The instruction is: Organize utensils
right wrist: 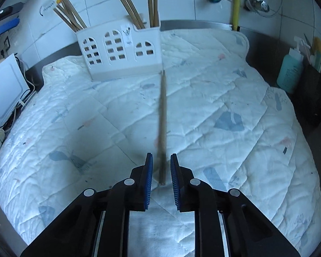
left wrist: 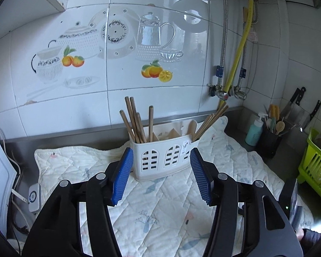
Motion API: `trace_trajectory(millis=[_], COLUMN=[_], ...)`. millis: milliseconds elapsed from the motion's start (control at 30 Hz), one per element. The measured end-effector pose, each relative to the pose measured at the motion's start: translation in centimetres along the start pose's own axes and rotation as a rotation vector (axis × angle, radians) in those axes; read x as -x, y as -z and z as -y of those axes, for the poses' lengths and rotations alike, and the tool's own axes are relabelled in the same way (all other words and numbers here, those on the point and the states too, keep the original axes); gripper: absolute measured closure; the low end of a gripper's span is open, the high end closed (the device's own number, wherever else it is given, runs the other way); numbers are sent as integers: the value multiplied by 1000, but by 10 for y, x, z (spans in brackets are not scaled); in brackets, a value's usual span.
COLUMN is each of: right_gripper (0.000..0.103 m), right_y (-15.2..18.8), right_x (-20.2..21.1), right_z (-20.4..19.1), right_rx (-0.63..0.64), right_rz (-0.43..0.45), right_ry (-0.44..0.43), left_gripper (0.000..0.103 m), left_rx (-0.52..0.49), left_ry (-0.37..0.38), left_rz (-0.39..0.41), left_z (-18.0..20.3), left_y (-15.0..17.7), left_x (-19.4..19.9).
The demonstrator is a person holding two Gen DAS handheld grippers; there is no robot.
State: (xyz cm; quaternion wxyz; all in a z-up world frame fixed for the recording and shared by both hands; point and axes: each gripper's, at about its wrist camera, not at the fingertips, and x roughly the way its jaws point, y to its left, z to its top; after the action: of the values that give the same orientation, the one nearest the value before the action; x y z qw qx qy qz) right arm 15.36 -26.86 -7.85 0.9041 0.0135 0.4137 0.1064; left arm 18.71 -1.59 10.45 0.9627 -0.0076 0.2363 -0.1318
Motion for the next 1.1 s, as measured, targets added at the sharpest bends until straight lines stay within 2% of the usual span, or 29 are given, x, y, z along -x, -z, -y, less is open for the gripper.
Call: trace_trajectory(millis=[200, 267, 333, 500, 733, 800, 867, 900, 933, 1100], right_gripper=[88, 95, 96, 97, 97, 97, 97, 97, 97, 97], right_y=[0, -1, -1, -3, -21, -31, -43, -49, -56, -85], right_x=[-9, -11, -10, -2, 39, 54, 68, 75, 82, 110], right_z=[1, 0, 1, 1, -5, -8, -11, -13, -14, -21], right_rx=[-2, 1, 4, 6, 23, 35, 49, 56, 64, 103], right_rz=[-16, -19, -20, 9, 126, 170, 212, 233, 254, 322], right_ry=[6, 18, 24, 28, 24, 21, 16, 14, 10, -12], left_gripper=[47, 46, 47, 47, 49, 56, 56, 64, 67, 72], left_rx=[32, 25, 33, 51, 61, 58, 57, 56, 57, 70], left_ry=[18, 24, 41, 70, 80, 87, 89, 96, 102, 111], left_rz=[-33, -52, -71, -159, -260, -276, -287, -290, -297, -320], left_z=[-4, 0, 3, 11, 19, 21, 22, 22, 22, 22], left_y=[17, 25, 34, 69, 110, 116, 120, 122, 124, 129], left_x=[-7, -13, -17, -39, -60, -65, -68, -70, -72, -80])
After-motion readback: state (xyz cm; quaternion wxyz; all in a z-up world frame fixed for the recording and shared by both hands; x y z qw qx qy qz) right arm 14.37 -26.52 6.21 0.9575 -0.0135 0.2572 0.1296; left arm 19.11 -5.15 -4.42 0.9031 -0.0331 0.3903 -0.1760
